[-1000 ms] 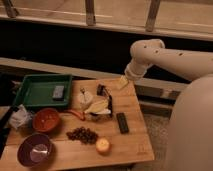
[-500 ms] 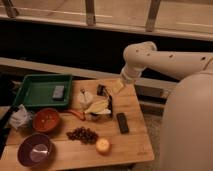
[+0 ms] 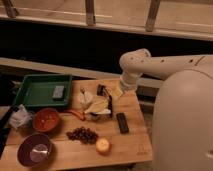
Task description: Wipe purple bowl with eraser
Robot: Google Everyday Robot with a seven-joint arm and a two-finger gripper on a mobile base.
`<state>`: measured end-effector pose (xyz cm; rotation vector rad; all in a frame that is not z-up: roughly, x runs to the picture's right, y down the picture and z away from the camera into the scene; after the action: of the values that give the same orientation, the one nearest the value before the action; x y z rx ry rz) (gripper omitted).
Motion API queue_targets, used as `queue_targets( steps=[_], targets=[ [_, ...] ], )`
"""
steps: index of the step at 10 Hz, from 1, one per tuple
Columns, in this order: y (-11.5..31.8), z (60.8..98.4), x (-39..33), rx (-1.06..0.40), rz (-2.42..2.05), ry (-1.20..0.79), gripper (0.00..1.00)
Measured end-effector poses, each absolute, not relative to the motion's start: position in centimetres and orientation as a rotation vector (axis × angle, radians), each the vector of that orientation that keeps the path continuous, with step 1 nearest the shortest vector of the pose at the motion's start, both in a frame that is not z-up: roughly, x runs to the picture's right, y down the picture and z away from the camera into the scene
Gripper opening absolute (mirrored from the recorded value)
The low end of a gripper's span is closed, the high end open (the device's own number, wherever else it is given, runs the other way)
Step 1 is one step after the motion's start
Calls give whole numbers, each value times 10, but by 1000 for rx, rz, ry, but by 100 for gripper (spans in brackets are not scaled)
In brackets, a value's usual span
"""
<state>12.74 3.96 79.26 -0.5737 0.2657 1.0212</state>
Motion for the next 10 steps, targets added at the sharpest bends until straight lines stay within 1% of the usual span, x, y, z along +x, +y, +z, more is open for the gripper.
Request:
queue_targets(
  steps=[4,7,10],
  targets=[
    [76,798,136,-628,1051,332,80],
    [116,793,133,-742,1044,367,80],
    [119,791,131,-763,1028,364,80]
  ],
)
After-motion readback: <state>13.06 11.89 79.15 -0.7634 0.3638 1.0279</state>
